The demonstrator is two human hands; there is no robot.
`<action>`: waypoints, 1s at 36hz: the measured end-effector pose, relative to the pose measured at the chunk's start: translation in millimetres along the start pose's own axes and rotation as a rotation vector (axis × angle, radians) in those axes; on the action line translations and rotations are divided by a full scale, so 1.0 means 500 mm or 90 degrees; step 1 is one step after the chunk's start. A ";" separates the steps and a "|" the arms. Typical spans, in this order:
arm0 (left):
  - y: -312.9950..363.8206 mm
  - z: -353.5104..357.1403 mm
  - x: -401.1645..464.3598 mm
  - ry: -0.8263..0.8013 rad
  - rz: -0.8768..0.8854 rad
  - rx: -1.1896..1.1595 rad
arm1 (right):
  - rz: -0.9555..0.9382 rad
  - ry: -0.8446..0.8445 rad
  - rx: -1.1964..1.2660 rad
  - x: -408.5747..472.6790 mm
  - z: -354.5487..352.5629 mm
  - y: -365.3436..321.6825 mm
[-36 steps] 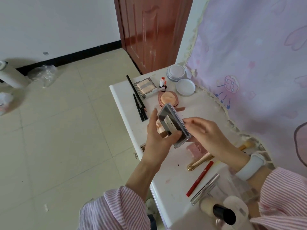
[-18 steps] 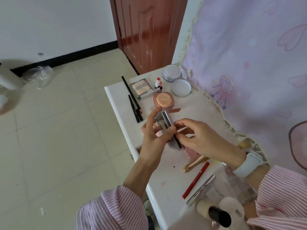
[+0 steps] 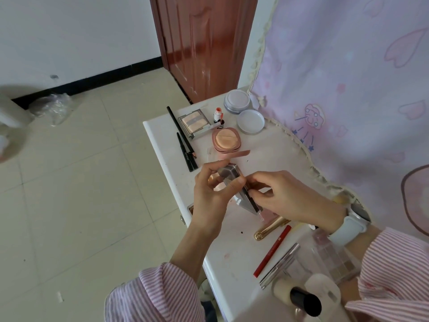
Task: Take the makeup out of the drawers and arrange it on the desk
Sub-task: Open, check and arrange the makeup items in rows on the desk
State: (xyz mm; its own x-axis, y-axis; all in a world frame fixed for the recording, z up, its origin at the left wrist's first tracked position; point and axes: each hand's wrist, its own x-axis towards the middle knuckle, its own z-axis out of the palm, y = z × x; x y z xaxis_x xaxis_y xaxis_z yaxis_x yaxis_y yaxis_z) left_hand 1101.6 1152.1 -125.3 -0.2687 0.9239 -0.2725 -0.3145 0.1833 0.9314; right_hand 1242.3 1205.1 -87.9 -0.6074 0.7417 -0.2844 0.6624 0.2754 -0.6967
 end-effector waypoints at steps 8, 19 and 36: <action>-0.017 0.015 -0.002 0.012 -0.004 0.018 | 0.019 0.037 -0.071 -0.002 0.005 0.008; -0.032 0.059 -0.014 -0.098 -0.099 -0.148 | 0.081 0.134 -0.163 -0.009 -0.045 0.070; -0.076 0.188 0.070 -0.130 0.013 0.490 | 0.177 0.299 -0.408 0.065 -0.112 0.182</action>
State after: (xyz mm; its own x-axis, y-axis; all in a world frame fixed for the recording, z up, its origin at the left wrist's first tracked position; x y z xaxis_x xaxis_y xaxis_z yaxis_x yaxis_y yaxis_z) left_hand 1189.7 1209.2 -147.5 -0.0718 0.9594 -0.2728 0.4254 0.2769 0.8616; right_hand 1307.3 1288.6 -123.9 -0.2340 0.9722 0.0119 0.9678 0.2341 -0.0921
